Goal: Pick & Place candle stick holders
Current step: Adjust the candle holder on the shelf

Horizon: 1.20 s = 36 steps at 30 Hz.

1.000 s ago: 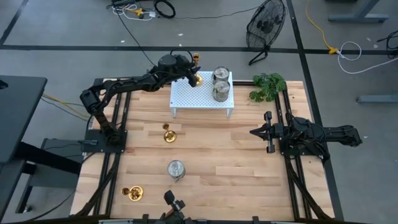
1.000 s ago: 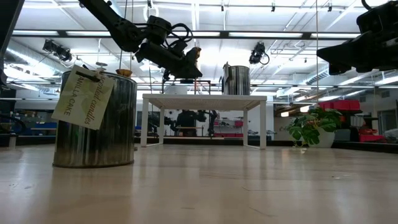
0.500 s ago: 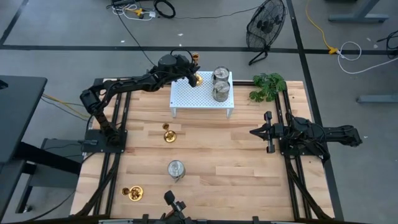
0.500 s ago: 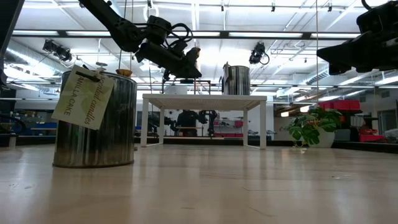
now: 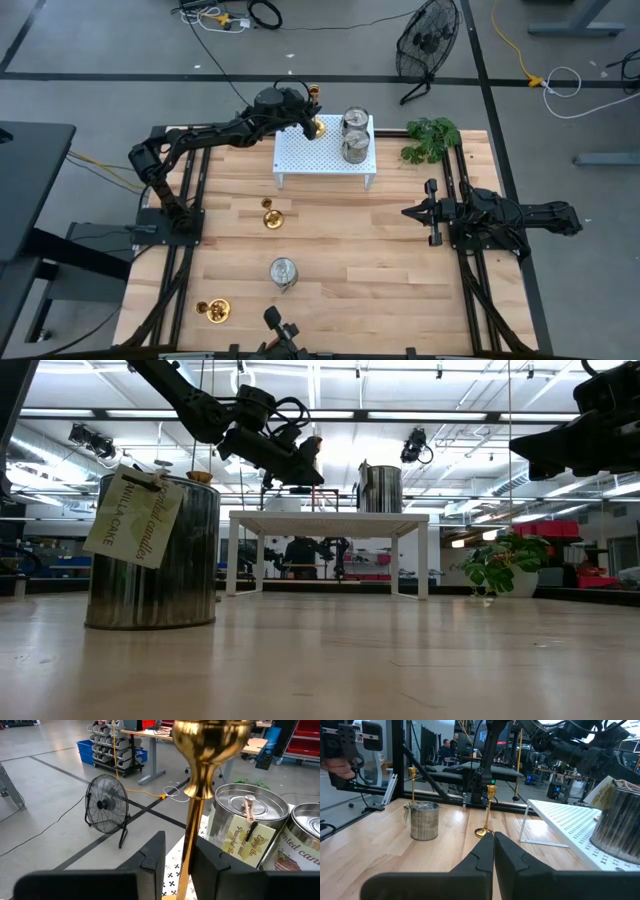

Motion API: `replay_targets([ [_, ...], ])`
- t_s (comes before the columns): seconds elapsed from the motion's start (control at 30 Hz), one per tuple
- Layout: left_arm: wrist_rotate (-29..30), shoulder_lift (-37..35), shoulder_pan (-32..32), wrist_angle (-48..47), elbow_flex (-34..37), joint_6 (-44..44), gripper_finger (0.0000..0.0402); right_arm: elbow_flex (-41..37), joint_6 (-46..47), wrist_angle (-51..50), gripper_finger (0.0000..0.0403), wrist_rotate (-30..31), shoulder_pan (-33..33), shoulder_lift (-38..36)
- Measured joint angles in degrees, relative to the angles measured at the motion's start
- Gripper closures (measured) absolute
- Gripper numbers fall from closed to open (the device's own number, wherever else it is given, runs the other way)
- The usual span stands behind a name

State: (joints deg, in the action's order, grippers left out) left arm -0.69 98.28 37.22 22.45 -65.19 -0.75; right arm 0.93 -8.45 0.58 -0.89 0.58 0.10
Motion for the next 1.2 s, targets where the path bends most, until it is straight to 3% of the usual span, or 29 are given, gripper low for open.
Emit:
replay_targets([
  [0.5, 0.0, 0.0, 0.0, 0.01, 0.0, 0.02, 0.0323, 0.0, 0.0, -0.02, 0.0385, 0.0, 0.0, 0.0],
  [0.93, 0.02, -0.66, -0.01, 0.21, 0.0, 1.84, 0.0379, 0.0, 0.01, -0.01, 0.0385, 0.02, 0.0, 0.0],
  [1.2, 0.05, -1.9, 0.1, 0.02, 0.0, 2.1, 0.0372, -0.02, 0.0, -0.02, 0.0385, 0.0, 0.0, 0.0],
])
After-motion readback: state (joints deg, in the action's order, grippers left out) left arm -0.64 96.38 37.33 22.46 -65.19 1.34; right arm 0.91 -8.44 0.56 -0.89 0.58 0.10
